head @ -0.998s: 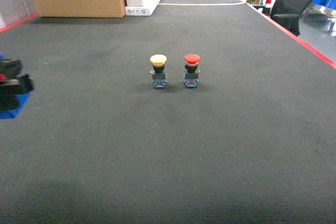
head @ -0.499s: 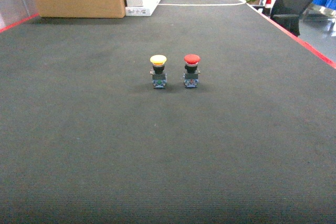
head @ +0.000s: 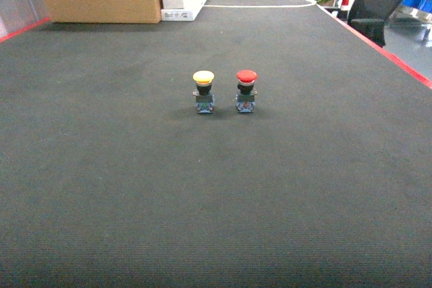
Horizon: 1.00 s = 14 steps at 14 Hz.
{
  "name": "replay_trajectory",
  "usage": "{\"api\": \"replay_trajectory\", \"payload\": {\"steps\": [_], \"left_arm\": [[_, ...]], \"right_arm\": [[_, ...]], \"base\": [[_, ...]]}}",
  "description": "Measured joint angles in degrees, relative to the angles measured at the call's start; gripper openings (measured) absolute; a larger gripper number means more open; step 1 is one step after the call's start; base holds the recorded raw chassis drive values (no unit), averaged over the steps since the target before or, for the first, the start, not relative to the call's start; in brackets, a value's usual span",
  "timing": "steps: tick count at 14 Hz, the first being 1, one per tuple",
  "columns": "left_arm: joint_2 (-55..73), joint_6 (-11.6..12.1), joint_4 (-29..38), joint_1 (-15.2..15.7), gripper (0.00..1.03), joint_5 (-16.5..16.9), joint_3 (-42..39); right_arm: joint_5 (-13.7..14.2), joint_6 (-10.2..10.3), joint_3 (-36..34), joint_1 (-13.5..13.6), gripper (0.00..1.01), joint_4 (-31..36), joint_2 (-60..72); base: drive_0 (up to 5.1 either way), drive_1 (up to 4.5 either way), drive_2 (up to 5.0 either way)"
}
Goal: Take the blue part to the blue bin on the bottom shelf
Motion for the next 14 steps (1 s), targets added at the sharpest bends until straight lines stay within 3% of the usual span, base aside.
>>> {"api": "replay_trajectory", "payload": {"steps": [2,5,14], "left_arm": [[-4.7,0.0,-4.7,2.7,0.45,0.5,0.0],[-6.1,0.4,-6.6,7.8,0.45,5.4,0.0],[-6.1,0.4,-6.6,7.6,0.45,6.1,0.0]], "right_arm": [[0.0,0.0,0.0,0.0,0.98,0.0,0.0],[0.0,0.0,0.0,0.0,0.98,0.0,0.0],[0.0,0.0,0.0,0.0,0.98,-0.1,0.0]], "base": [[0.0,0.0,0.0],[0.0,0.0,0.0],[0.0,0.0,0.0]]}}
